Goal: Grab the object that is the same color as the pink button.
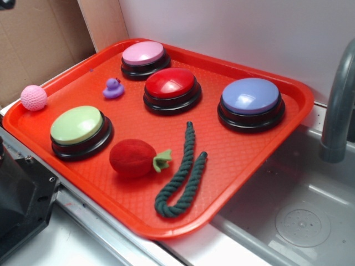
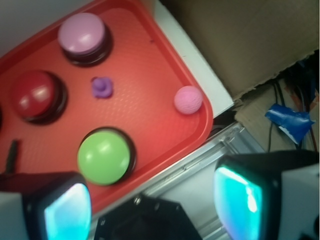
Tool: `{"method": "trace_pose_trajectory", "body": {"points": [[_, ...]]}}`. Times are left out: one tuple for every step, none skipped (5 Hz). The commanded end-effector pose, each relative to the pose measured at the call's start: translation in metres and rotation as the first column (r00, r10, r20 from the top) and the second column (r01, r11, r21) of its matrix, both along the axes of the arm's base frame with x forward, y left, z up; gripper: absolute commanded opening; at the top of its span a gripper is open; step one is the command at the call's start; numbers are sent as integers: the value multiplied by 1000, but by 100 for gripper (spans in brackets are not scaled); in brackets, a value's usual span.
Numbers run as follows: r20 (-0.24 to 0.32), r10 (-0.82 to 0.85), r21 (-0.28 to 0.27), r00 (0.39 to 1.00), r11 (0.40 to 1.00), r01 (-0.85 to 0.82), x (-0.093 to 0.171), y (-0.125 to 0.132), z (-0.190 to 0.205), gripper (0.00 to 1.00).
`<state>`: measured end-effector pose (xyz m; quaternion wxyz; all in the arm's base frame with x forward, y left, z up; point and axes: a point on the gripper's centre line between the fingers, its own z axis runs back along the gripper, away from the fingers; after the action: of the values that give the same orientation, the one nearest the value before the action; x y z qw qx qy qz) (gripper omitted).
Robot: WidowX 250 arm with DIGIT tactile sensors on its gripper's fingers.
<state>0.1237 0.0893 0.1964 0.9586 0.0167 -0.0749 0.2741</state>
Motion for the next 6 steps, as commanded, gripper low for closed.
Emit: {"method": "trace_pose_trajectory", "body": {"points": [[-21,164,71,986,984,-162,30,31,-47,100],[-39,201,90,979,976,-197,37,43,-69,100],[-50,215,105,975,972,-209,37,54,-87,100],[-79,235,86,969,970,-228,30,64,-101,100],[-89,197,62,976,980,-192,31,66,-114,100],[-130,121,31,984,993,-118,39,67,-133,100]]}}
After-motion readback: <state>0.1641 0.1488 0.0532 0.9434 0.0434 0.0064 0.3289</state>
